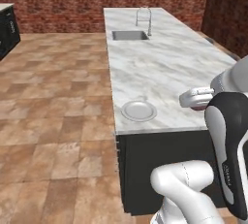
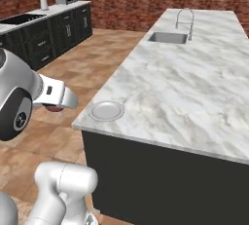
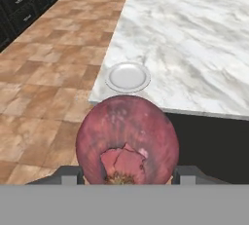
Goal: Pick the onion from the microwave and place it on plate located on the counter.
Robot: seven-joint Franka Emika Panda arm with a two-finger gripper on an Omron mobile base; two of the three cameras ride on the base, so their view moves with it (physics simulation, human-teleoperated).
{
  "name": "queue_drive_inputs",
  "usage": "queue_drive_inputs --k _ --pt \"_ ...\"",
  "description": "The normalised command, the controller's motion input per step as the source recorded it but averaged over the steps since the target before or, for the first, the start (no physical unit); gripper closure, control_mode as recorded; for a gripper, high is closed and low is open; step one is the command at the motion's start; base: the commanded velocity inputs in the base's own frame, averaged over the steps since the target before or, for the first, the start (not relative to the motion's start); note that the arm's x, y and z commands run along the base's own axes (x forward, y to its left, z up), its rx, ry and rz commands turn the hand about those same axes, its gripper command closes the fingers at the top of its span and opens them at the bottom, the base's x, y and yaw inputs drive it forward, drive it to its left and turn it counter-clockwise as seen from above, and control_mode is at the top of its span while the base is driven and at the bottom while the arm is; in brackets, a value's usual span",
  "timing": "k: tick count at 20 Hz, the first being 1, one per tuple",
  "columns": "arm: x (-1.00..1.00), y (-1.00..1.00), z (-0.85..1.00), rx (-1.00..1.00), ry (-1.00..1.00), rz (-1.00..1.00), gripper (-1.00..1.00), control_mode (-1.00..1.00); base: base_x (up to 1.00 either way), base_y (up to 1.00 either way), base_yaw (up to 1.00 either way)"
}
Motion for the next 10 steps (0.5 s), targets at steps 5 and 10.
queue_drive_inputs --k 5,10 --pt "0.0 0.0 0.0 0.0 0.0 0.0 1.0 1.0 0.37 0.38 -0.19" --pt "0.0 0.0 0.0 0.0 0.0 0.0 1.0 1.0 0.39 0.01 -0.24"
